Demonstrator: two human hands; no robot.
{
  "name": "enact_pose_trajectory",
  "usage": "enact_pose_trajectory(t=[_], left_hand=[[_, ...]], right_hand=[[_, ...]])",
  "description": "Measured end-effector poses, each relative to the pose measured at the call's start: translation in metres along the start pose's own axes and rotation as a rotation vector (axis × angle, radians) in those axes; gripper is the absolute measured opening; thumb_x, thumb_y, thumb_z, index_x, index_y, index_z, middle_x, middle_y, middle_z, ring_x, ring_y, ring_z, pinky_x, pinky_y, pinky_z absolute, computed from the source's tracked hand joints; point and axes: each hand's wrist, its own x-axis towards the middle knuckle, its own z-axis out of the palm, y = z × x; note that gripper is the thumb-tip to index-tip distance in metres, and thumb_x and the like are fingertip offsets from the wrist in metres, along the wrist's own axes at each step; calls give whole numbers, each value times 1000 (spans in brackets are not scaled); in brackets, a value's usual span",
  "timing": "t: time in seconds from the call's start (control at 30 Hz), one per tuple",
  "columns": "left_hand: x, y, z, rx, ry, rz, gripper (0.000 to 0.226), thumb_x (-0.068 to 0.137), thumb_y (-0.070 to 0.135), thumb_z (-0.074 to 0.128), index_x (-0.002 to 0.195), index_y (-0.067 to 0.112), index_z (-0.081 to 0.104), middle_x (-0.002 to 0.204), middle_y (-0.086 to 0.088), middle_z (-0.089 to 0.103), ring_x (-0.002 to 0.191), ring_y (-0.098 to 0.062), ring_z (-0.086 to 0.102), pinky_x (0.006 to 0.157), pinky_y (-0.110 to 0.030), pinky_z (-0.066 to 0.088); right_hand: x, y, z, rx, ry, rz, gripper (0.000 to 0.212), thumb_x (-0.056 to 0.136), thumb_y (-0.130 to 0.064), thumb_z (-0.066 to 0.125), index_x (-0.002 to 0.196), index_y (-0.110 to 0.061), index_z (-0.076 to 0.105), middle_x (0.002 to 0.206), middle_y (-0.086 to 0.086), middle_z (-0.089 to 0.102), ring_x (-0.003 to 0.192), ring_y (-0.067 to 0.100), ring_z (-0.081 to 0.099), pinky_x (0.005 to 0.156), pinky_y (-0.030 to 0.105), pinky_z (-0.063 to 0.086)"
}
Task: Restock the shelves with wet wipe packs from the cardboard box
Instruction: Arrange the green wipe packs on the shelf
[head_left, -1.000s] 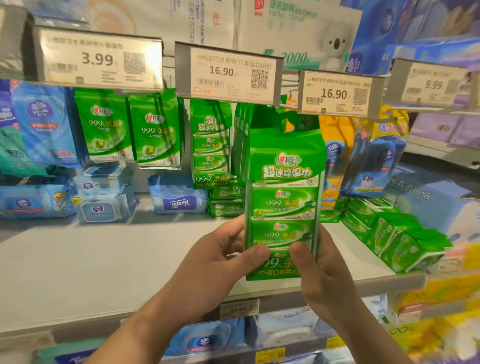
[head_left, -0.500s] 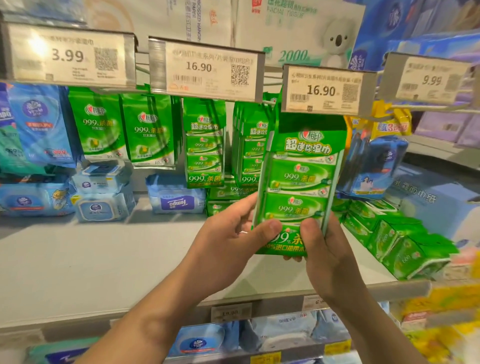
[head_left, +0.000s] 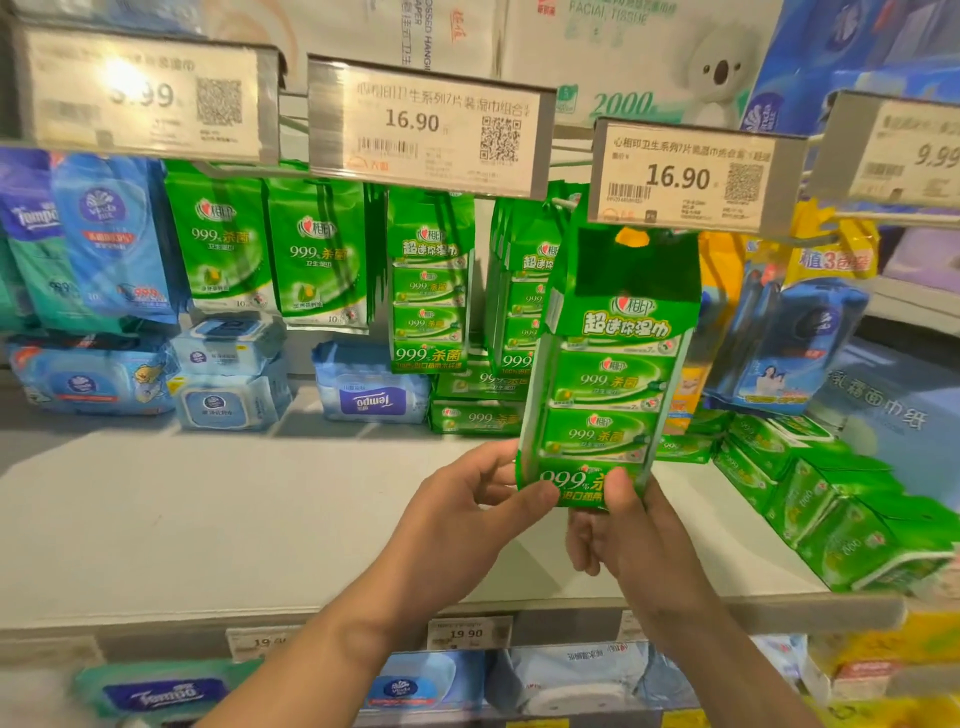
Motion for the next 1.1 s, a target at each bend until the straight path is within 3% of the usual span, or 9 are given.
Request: enact_pose_trajectory(t=[0.1,0.2,0.3,0.43,0.63,0.73,0.83,0.93,1.1], left_hand=[[5,3,0,-27,69,14,24,94,27,64,116,35,68,88,17,72,84,-4,61,82,-30,49],[17,3,-1,-80,134,-59,16,94,30,64,108,34,72,76,10,60,79,-8,56,83,-45,53],[32,1,-4,-102,181,-134,16,93,37,64,105,30,72,86,-4,58,79,-9,57,79,-38,56],[51,3,-7,-80,214,-182,22,93,42,64,103,24,71,90,-3,66,77,-6,60,72,-31,53],[68,9,-5,-77,246,-288,28,93,45,62,100,19,68,107,-8,72,80,-12,61,71,-33,53],[69,8,-5,-61,243,-336,26,94,47,59,104,25,69,109,-2,72,86,-15,64,77,-37,56],[63,7,-5,-52,216,-354,23,96,49,55,113,38,64,110,10,70,94,-15,65,88,-41,56],[51,2,-6,-33,248,-391,55,94,57,50,146,40,40,126,19,62,101,-11,66,89,-38,58],[16,-5,-20,192,253,-379,61,91,66,44,145,39,43,143,16,53,127,-7,52,112,-34,38]], right_hand=[[9,1,8,1,-5,-9,49,93,-57,44,103,-10,54,63,8,48,51,24,45,49,29,37],[22,-8,19,-13,2,-18,40,100,-48,38,88,-15,58,61,7,45,49,17,42,48,25,34],[40,-8,27,138,21,25,45,102,-52,45,105,-10,62,63,3,46,53,16,42,51,29,33],[63,-2,31,255,107,147,55,106,-44,45,127,6,48,61,6,46,48,16,45,48,30,35],[86,-1,38,301,211,176,35,105,-42,49,124,-14,38,56,4,47,45,17,48,48,32,36],[88,-1,40,311,231,209,37,106,-40,49,131,-18,36,59,4,49,45,17,50,49,32,37],[83,-1,39,352,206,227,30,106,-40,49,113,-12,42,67,8,50,48,18,53,50,32,37],[74,4,40,369,168,277,35,106,-43,48,109,-9,47,73,11,54,53,22,57,52,33,42],[52,19,48,172,86,393,29,106,-39,50,110,-12,58,81,10,66,63,25,64,63,37,48]])
